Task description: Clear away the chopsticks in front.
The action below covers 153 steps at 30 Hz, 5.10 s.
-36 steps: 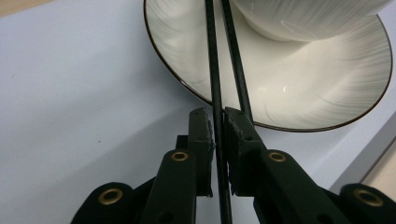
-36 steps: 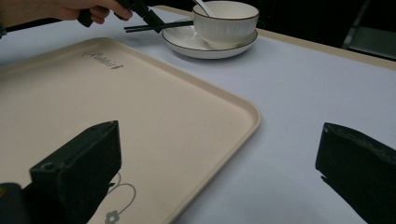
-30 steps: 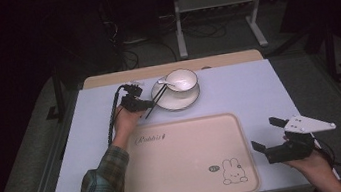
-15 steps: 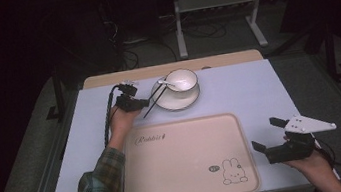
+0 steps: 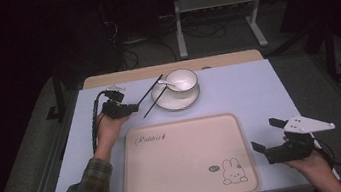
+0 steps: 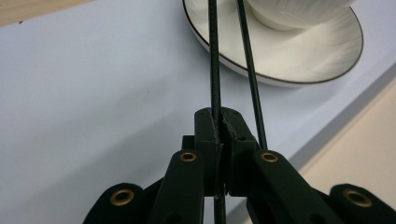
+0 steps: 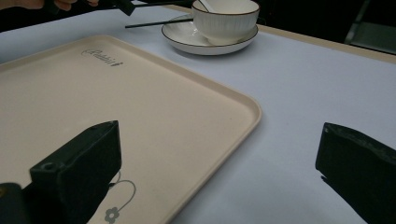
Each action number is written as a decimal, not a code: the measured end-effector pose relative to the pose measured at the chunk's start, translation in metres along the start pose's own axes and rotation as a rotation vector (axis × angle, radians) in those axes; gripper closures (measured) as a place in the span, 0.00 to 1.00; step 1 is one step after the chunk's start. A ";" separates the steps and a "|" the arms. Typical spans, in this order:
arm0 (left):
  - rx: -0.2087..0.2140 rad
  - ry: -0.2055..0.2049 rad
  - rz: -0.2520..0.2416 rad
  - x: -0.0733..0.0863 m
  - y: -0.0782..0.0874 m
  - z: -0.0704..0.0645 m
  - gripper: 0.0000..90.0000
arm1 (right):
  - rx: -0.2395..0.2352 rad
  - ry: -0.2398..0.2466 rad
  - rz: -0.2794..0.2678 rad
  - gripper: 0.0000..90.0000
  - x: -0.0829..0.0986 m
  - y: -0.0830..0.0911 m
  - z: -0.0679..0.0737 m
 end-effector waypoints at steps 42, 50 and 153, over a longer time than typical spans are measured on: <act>0.138 -0.089 0.011 0.082 0.075 -0.083 0.95 | 0.004 0.000 0.008 0.00 0.002 0.001 0.001; 0.170 -0.132 0.063 0.084 0.062 -0.097 0.95 | 0.004 0.001 0.010 0.00 0.002 0.001 0.000; -0.024 -0.050 -0.013 -0.058 -0.082 -0.009 0.95 | -0.027 -0.017 0.013 0.00 0.005 0.002 0.000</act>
Point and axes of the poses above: each handheld gripper's, and its own axes: y roughly backward along the jaws, x roughly out of its underside, z roughly to its left, the point moved 1 cm from there along -y, roughly forward along the jaws, and after that the axes turned 10 degrees about -y, right-handed, at the moved point
